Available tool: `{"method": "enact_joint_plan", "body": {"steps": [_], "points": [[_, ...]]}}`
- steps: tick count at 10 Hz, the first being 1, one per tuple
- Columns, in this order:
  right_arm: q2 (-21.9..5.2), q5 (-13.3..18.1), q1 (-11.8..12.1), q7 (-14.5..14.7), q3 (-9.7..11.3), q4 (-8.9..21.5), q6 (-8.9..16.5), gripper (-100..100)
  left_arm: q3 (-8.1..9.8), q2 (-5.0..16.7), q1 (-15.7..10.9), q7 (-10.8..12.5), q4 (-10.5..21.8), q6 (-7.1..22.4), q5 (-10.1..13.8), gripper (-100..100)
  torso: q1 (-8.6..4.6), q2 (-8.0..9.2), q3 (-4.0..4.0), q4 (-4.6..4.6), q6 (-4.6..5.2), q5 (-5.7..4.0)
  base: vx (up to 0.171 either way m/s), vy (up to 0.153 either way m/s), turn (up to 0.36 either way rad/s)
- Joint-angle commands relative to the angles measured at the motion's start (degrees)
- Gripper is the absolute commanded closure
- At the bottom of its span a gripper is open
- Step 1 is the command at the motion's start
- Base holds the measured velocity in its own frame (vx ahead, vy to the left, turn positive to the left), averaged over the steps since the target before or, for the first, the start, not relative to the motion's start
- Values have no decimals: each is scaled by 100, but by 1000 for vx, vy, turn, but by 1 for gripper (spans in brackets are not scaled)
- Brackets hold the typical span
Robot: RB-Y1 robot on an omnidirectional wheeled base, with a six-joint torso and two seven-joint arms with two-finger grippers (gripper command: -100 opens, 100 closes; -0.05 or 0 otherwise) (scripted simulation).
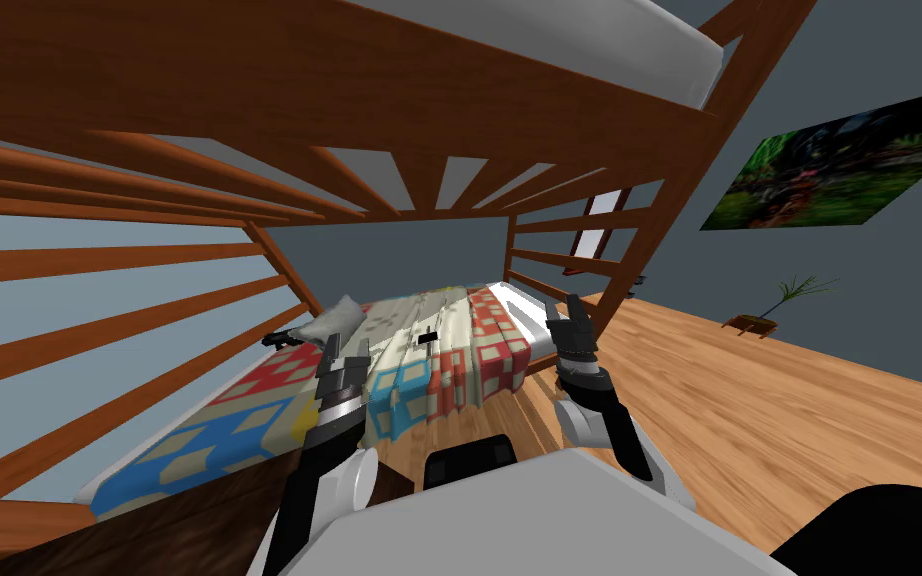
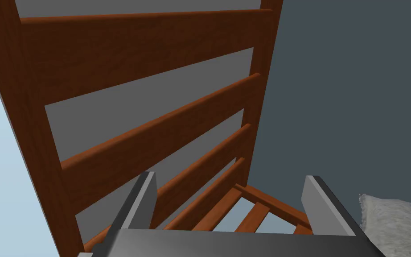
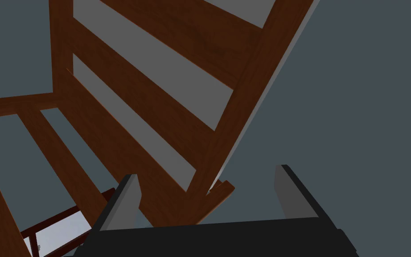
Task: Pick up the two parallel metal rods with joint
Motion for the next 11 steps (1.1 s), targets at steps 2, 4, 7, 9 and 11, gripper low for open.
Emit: {"method": "enact_joint_plan", "body": {"steps": [2, 4, 7, 9, 11], "points": [[0, 0, 0, 0, 0, 0, 0, 0, -13, 371, -52, -33, 116, 52, -45, -100, 1, -1, -1, 0, 0, 0, 6, -2, -29], [0, 0, 0, 0, 0, 0, 0, 0, -31, 633, -125, -79, 279, 124, -109, -100, 1, -5, -3, -1, 1, 0, 14, -3, -45], [0, 0, 0, 0, 0, 0, 0, 0, -69, 886, -277, -174, 617, 275, -242, -100, 0, -8, -5, -2, 1, 0, 19, -4, -60], [0, 0, 0, 0, 0, 0, 0, 0, -99, 989, -396, -248, 883, 393, -345, -100, -1, -9, -6, -2, 1, 0, 21, -5, -73], [0, 0, 0, 0, 0, 0, 0, 0, -131, 1062, -521, -327, 1162, 517, -454, -100, -3, -12, -7, -3, 1, 0, 29, -9, -81]]}}
